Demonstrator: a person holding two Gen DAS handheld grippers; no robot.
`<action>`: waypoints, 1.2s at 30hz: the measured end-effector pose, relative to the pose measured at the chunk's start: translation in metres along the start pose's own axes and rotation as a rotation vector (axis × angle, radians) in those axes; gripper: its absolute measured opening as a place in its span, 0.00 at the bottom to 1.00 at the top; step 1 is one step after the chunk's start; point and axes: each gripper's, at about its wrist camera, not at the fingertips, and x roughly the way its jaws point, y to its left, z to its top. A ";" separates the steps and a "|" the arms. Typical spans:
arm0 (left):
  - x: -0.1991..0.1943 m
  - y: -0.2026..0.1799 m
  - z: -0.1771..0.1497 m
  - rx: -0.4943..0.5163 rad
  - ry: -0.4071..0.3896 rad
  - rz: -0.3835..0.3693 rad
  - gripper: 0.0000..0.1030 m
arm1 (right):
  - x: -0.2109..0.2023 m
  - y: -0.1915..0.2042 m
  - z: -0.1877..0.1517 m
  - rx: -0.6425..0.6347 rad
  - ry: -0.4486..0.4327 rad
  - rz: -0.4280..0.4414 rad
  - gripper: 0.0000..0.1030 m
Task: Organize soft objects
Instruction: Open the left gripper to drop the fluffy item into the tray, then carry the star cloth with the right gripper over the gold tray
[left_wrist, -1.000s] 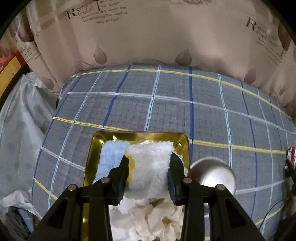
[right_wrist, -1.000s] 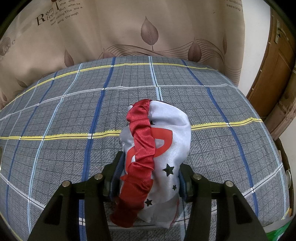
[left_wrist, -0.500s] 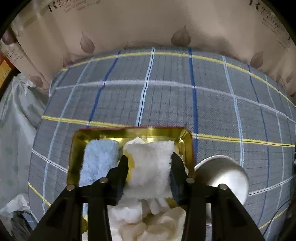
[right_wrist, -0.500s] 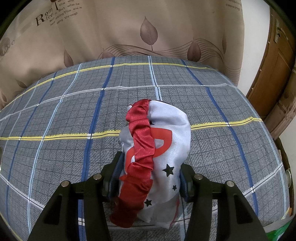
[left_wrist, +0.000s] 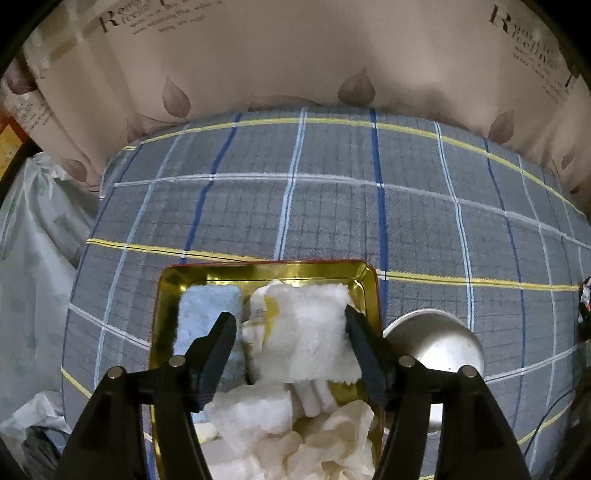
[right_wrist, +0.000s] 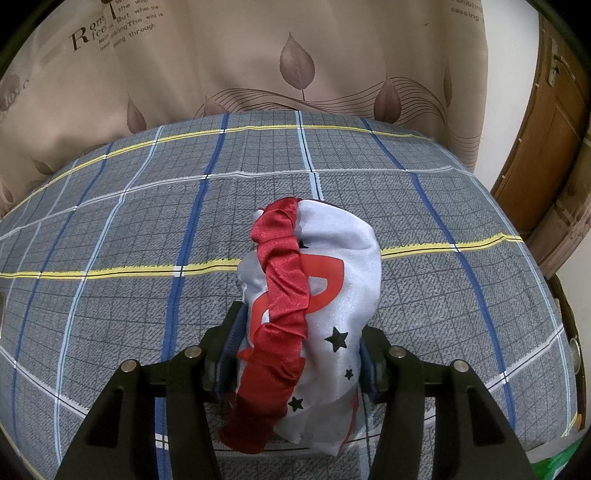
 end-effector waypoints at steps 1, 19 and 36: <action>-0.003 0.001 0.000 -0.002 -0.004 -0.004 0.63 | 0.000 0.000 0.000 0.000 0.000 0.000 0.49; -0.087 0.014 -0.063 0.011 -0.169 0.081 0.63 | 0.000 0.002 0.001 0.000 0.000 -0.003 0.50; -0.076 0.081 -0.128 -0.163 -0.178 0.142 0.63 | -0.012 0.028 -0.004 -0.032 0.014 -0.029 0.32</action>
